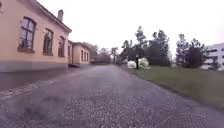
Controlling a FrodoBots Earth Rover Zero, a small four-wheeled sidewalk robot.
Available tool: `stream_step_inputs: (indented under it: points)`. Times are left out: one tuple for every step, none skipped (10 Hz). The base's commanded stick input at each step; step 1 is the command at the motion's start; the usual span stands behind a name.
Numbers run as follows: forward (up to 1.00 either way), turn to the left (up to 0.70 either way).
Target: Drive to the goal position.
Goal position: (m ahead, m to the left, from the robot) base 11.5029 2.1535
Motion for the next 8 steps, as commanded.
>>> stream_step_inputs:
  points:
    - [1.0, 0.0]
    - [1.0, 0.0]
    - [1.0, 0.0]
    - [1.0, 0.0]
    - [1.0, 0.0]
    - [1.0, 0.0]
    - [1.0, 0.0]
    - [1.0, 0.0]
